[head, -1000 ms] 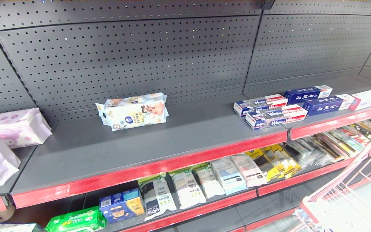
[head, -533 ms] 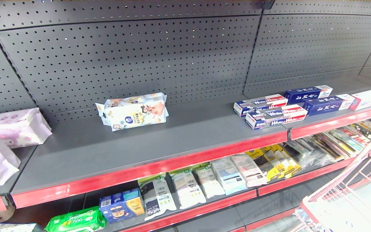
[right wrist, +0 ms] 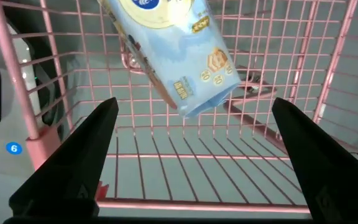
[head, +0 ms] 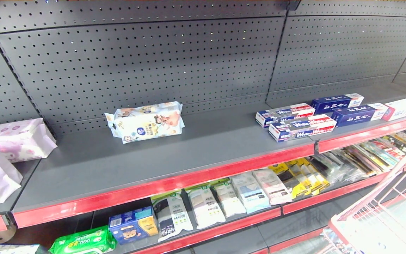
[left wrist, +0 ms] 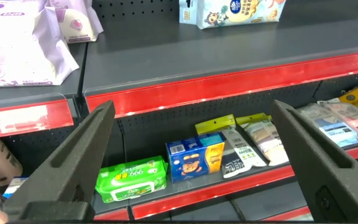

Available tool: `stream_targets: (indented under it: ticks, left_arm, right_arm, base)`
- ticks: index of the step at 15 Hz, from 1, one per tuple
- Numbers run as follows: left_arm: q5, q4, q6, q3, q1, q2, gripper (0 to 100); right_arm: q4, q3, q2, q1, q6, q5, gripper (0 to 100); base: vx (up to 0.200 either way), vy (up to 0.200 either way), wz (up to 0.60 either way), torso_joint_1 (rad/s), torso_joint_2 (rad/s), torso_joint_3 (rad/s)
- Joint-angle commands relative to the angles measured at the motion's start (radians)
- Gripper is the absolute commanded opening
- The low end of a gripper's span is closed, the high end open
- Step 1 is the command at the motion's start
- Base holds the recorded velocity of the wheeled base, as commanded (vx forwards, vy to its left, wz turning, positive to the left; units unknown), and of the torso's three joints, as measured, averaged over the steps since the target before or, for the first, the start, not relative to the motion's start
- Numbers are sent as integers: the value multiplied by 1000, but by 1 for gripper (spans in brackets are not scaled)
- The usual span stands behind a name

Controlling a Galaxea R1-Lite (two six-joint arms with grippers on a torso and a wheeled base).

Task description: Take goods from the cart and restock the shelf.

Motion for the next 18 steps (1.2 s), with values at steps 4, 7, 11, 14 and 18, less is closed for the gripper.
stream_targets:
  ticks: [4, 7, 11, 14, 18]
  left_arm:
    - [0, 0, 0, 0, 0, 0, 100]
    - [0, 0, 0, 0, 0, 0, 100]
    - [0, 0, 0, 0, 0, 0, 100]
    - [0, 0, 0, 0, 0, 0, 100]
    - [0, 0, 0, 0, 0, 0, 100]
  right_arm:
    - [-38, 2, 23, 0, -9, -1, 100]
    - [-38, 2, 28, 0, -8, -1, 100]
    - [-40, -6, 28, 0, -9, -1, 100]
    - [-40, -6, 28, 0, -9, -1, 100]
    - [-41, -32, 36, 0, -8, -1, 100]
  base:
    - [0, 0, 0, -13, 13, 14]
    - [0, 0, 0, -142, 313, 176]
    - [0, 0, 0, -159, 351, 185]
    - [0, 0, 0, -168, 367, 201]
    - [0, 0, 0, -167, 393, 215]
